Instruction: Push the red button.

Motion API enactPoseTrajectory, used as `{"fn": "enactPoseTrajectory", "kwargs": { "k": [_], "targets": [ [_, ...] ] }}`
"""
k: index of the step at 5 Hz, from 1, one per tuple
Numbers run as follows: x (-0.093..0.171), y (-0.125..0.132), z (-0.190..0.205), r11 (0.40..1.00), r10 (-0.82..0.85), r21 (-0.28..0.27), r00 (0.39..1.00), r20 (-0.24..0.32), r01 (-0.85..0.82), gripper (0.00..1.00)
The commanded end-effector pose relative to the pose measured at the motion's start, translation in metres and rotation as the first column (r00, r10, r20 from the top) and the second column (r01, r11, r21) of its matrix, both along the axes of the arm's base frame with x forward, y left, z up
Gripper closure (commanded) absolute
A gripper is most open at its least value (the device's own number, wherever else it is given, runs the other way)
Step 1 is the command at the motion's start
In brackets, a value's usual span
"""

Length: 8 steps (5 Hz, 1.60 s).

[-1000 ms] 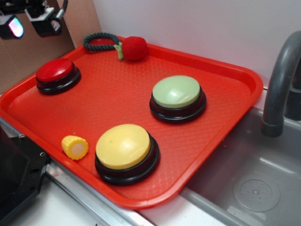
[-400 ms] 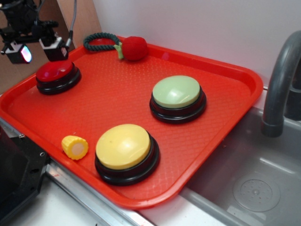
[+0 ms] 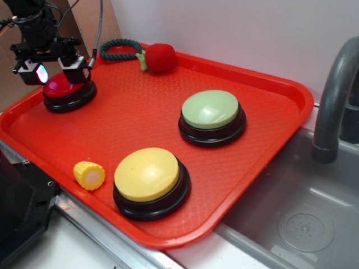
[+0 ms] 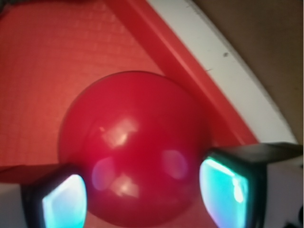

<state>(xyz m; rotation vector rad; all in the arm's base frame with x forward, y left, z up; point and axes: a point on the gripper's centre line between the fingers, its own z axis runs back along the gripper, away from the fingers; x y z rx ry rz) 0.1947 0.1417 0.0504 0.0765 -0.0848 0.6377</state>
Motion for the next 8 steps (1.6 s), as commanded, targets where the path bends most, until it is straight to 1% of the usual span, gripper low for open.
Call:
{"fn": "enactPoseTrajectory", "kwargs": {
  "k": [1, 2, 3, 4, 7, 8],
  "targets": [
    [0.002, 0.004, 0.006, 0.999, -0.038, 0.016, 0.999, 0.005, 0.038, 0.00],
    [0.003, -0.001, 0.018, 0.998, -0.063, 0.014, 0.998, 0.023, 0.063, 0.00],
    [0.005, -0.002, 0.027, 0.997, -0.080, 0.016, 0.997, 0.008, 0.080, 0.00],
    [0.006, -0.006, 0.039, 0.997, -0.079, 0.018, 0.996, 0.051, 0.078, 0.00],
    [0.008, -0.015, 0.060, 0.994, -0.108, 0.011, 0.990, 0.087, 0.108, 0.00],
    [0.007, -0.016, 0.068, 0.994, -0.107, 0.026, 0.990, 0.097, 0.105, 0.00]
  ]
}}
